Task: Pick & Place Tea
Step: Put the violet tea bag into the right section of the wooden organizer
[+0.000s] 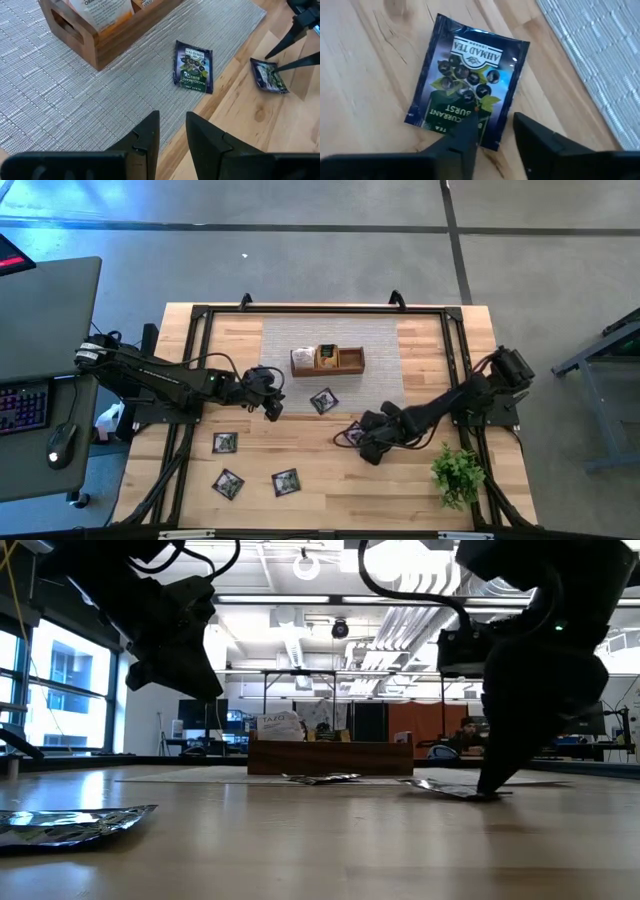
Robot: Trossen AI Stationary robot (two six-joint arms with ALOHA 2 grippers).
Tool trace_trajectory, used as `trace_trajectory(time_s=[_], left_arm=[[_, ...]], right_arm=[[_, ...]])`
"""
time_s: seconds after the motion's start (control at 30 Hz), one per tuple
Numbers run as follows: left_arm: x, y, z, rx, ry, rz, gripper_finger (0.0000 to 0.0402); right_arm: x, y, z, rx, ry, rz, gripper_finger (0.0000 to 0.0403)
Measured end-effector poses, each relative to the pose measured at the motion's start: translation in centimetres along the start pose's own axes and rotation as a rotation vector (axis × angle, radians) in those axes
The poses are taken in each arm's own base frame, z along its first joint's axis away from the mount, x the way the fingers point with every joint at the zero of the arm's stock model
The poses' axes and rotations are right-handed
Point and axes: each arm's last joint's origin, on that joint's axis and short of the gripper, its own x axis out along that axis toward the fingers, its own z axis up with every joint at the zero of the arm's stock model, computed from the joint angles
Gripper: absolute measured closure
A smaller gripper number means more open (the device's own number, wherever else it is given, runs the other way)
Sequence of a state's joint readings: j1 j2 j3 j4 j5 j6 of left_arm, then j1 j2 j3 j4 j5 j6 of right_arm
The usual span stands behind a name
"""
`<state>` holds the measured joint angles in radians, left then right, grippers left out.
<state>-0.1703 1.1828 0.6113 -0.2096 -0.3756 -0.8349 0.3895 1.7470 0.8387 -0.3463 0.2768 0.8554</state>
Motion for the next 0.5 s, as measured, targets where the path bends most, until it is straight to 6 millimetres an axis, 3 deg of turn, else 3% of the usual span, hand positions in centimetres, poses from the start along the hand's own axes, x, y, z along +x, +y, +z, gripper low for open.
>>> trace_trajectory(time_s=[0.2,0.37,0.5], left_arm=[[0.0,0.0,0.0,0.0,0.0,0.001,0.0308],[0.0,0.0,0.0,0.001,0.0,0.002,0.0308],[0.0,0.0,0.0,0.0,0.0,0.002,0.0308]], right_arm=[[0.1,-0.5,0.6,-0.137,0.014,0.002,0.0386],[-1.1,-1.1,1.1,-0.341,-0.043,-0.041,0.0389],[-3.4,-1.5,2.2,-0.624,-0.178,-0.128,0.0399]])
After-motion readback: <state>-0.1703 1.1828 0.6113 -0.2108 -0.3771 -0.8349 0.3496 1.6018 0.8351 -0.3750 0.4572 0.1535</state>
